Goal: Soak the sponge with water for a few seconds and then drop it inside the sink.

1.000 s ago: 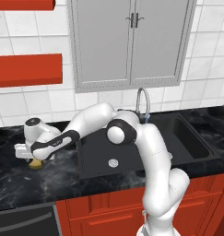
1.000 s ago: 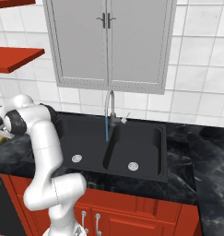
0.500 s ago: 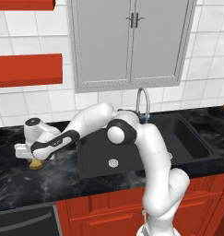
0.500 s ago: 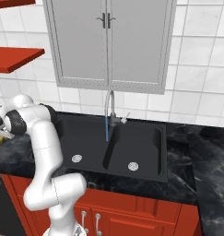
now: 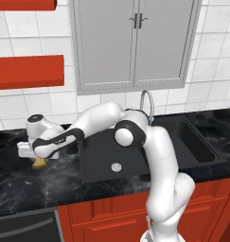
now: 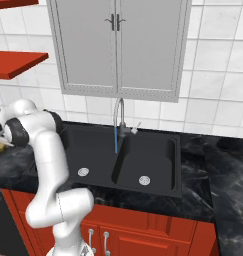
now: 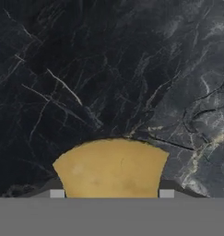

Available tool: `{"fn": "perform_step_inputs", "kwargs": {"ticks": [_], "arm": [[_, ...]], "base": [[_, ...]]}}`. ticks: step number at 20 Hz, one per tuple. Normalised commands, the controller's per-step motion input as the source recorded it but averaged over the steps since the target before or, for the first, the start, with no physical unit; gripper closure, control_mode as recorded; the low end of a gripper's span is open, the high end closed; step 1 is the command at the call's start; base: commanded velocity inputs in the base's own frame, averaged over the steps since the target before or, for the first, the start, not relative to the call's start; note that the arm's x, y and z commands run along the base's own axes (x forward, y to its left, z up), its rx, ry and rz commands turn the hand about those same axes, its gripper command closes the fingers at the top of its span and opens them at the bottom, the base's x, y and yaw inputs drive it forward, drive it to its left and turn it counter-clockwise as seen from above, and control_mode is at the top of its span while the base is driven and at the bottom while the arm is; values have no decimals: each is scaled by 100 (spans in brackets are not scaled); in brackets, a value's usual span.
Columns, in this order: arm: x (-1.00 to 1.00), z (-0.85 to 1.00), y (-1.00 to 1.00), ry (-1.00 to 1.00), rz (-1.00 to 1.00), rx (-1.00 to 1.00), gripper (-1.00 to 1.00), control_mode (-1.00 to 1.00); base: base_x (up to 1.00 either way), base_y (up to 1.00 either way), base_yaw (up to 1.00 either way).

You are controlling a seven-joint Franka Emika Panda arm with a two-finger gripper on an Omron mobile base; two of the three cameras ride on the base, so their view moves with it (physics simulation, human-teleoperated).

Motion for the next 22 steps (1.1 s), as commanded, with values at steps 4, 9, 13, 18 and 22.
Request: {"fn": "perform_step_inputs", "kwargs": {"ticks": [4, 9, 13, 18, 22], "arm": [[-5, 58, -40, 1, 0, 0, 100, -100], [-9, 42, -32, 1, 0, 0, 100, -100], [-4, 37, -36, 0, 0, 0, 100, -100], [0, 34, -34, 0, 0, 0, 100, -100], [0, 22, -39, 0, 0, 0, 100, -100]], "base": [[0, 0, 0], [0, 0, 0], [0, 0, 0], [0, 0, 0], [0, 0, 0]]}}
